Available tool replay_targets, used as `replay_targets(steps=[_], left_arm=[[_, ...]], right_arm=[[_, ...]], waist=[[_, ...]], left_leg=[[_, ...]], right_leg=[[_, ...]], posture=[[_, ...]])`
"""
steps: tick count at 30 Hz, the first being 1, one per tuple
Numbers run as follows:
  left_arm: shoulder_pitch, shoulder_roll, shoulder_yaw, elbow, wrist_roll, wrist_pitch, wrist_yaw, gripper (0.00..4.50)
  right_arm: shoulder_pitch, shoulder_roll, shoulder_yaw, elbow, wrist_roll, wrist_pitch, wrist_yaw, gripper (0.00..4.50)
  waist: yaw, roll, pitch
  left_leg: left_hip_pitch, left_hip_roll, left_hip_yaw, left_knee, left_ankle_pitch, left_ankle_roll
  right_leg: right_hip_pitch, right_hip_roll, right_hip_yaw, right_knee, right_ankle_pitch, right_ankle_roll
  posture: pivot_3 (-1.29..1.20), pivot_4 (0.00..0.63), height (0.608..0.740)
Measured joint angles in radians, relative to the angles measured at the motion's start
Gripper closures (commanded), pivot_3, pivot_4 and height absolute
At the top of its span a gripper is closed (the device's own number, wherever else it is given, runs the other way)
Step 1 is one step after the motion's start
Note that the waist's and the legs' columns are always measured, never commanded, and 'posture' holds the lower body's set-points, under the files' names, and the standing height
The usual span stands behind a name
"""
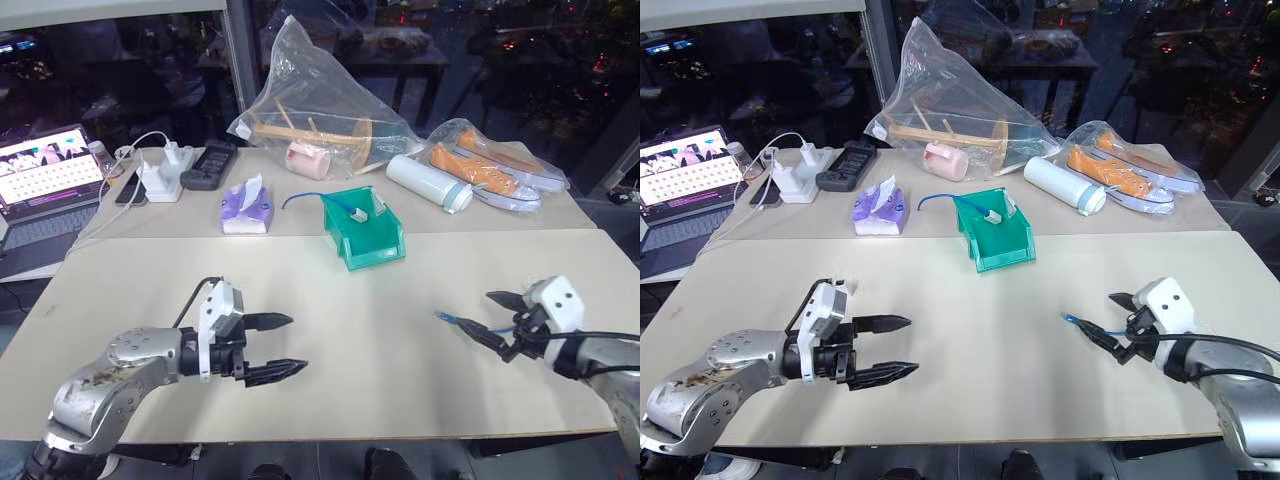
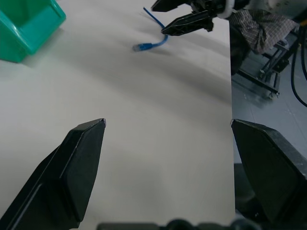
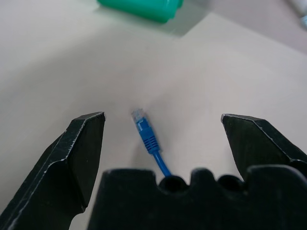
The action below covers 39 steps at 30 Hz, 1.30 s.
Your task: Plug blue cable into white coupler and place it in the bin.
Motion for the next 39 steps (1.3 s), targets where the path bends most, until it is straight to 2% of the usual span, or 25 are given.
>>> replay_targets(steps=[2,5,9,16,21,27,35,37,39], left_arm=[[-0.004,0.002,-0.002,0.002,0.016,-0.015,-0.005,0.0],[-0.024,0.003,-0.002,0.015,0.033,-0.035,-0.006,0.0],[-0.065,0.031,-0.001,0.059,0.033,-0.022,-0.019,0.0],[-0.09,0.049,-0.003,0.081,0.045,-0.034,-0.05,0.0],[-0.128,0.048,-0.041,0.115,0.108,-0.069,-0.065,0.0],[-0.268,0.003,-0.15,0.232,0.222,-0.155,-0.093,0.0],[-0.312,-0.05,-0.255,0.28,0.329,-0.224,-0.104,0.0],[-0.311,-0.051,-0.262,0.285,0.352,-0.238,-0.106,0.0],[-0.311,-0.053,-0.273,0.292,0.369,-0.245,-0.107,0.0]], right_arm=[[-0.041,0.001,0.038,0.053,-0.023,-0.018,0.024,0.02],[-0.105,0.007,0.09,0.134,-0.058,-0.032,0.051,0.69],[-0.147,0.008,0.165,0.206,-0.097,-0.035,0.097,2.11],[-0.203,-0.013,0.175,0.26,-0.107,-0.009,0.142,4.4],[-0.227,-0.019,0.215,0.21,-0.107,0.005,0.206,4.41],[-0.361,0.02,0.393,-0.013,-0.134,0.032,0.27,4.41],[-0.453,0.182,0.621,-0.074,-0.195,0.171,0.231,4.41],[-0.471,0.2,0.646,-0.054,-0.229,0.178,0.207,3.4],[-0.475,0.209,0.657,-0.05,-0.245,0.183,0.195,2.91]], waist=[[0.001,0.0,0.0],[0.003,0.0,0.0],[0.003,0.0,0.0],[0.003,0.0,0.0],[0.003,-0.001,0.0],[-0.006,-0.001,0.001],[-0.005,-0.001,0.001],[-0.003,-0.001,0.001],[-0.001,-0.001,0.001]], left_leg=[[0.0,0.0,0.0,0.0,0.0,0.0],[0.0,0.0,0.0,0.0,0.0,0.0],[0.0,0.0,0.0,0.0,0.0,0.0],[0.0,0.0,0.0,0.0,0.0,0.0],[0.0,0.0,0.0,0.0,0.0,0.0],[-0.001,0.0,-0.001,0.001,0.0,-0.001],[-0.005,0.0,-0.001,0.001,0.003,-0.006],[-0.005,0.0,-0.001,0.001,0.003,-0.006],[-0.005,0.0,-0.001,0.001,0.003,-0.006]], right_leg=[[0.0,0.0,0.0,0.0,0.0,0.0],[0.0,0.0,0.0,0.0,0.0,0.0],[0.0,0.0,0.0,0.0,0.0,0.0],[0.0,0.0,0.0,0.0,0.0,0.0],[-0.001,0.0,0.0,0.0,0.0,0.0],[-0.001,0.0,-0.001,0.0,0.0,0.001],[-0.003,0.0,-0.002,0.0,0.002,0.002],[-0.003,0.0,-0.002,0.0,0.002,0.002],[-0.003,0.0,-0.002,0.0,0.002,0.003]], posture=[[0.0,0.15,0.74],[0.0,0.15,0.74],[0.0,0.15,0.74],[0.0,0.15,0.74],[0.0,0.15,0.74],[0.0,0.15,0.74],[0.0,0.15,0.74],[0.0,0.15,0.74],[0.0,0.15,0.74]])
